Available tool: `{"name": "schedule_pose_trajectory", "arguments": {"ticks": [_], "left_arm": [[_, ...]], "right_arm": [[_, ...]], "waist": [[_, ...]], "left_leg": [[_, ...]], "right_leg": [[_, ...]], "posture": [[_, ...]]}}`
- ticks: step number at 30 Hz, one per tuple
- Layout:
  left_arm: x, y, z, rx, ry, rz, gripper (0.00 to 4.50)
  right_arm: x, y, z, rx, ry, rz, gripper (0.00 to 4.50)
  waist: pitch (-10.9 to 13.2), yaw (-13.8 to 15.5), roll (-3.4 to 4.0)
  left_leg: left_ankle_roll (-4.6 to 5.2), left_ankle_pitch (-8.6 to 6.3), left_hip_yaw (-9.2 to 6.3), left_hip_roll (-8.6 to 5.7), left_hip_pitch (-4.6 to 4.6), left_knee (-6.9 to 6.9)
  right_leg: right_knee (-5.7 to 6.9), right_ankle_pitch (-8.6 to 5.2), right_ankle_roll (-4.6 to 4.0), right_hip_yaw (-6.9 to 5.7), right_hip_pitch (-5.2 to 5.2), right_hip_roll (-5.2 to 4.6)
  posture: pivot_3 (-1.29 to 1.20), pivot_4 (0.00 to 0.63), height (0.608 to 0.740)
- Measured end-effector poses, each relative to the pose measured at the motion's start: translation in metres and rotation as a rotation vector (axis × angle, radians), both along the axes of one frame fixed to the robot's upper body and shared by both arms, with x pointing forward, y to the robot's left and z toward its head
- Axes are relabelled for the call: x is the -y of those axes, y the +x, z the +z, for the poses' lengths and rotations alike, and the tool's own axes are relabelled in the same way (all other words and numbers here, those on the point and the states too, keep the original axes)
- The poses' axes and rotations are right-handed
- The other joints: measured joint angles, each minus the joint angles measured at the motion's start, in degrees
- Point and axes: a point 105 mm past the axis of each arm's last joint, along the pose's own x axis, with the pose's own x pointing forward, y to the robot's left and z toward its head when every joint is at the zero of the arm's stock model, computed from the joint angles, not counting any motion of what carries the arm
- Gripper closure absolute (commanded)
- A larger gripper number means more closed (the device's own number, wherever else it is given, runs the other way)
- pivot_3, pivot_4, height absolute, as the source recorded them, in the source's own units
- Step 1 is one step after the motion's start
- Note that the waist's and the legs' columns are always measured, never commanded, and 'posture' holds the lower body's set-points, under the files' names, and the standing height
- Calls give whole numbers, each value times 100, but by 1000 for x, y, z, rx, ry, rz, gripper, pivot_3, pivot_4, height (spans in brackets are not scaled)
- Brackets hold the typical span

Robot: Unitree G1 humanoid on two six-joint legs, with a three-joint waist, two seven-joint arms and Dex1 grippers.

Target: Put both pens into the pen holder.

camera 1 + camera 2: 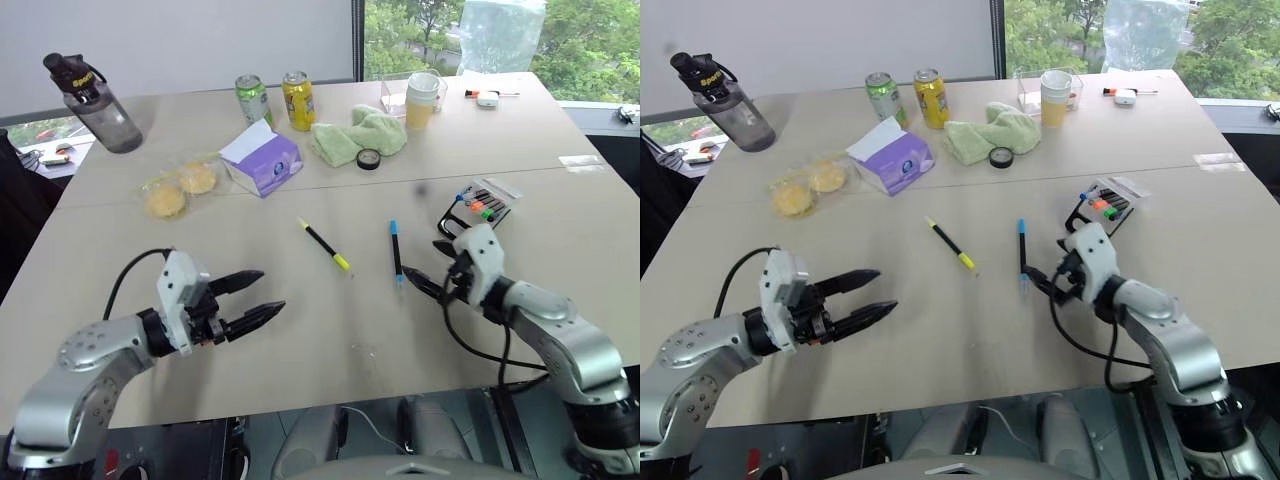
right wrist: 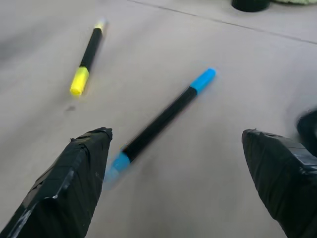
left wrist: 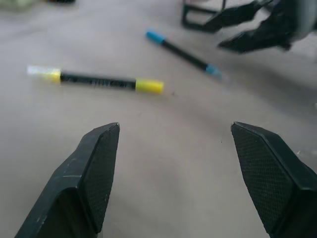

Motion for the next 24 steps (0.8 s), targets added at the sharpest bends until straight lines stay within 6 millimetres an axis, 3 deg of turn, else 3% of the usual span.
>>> {"name": "schedule_pose_trajectory", "arguments": {"ticks": [4,9,12,20,24], "left_arm": [[0,-8,2,-28,37,-80,787],[-2,-11,1,-16,81,-107,787],[-3,-11,1,2,107,-105,787],[-6,-10,-1,14,128,-99,787],[-6,-6,1,28,107,-82,787]], "right_arm": [[-22,18,-6,-20,-116,3,23],[-39,31,-10,-106,-118,-60,23],[-41,32,-16,-153,-138,-76,860],[-40,33,-16,-166,-198,-96,4470],[-41,33,-15,-158,-206,-95,4470]], "waist": [[1,-118,-1],[2,-129,0],[2,-119,0],[1,-142,0],[1,-139,-1]], "left_leg": [[0,0,3,-1,0,-4],[-1,0,3,0,-3,-11],[0,0,3,-2,-4,-10],[0,0,4,-1,-1,-12],[0,0,3,-1,-1,-11]], "right_leg": [[0,0,0,2,-3,0],[0,0,-1,8,-11,1],[-2,0,-1,8,-10,-1],[0,0,-1,8,-10,1],[1,1,-1,6,-10,0]], "posture": [[0,150,740],[0,150,740],[0,150,740],[0,150,740],[0,150,740]]}}
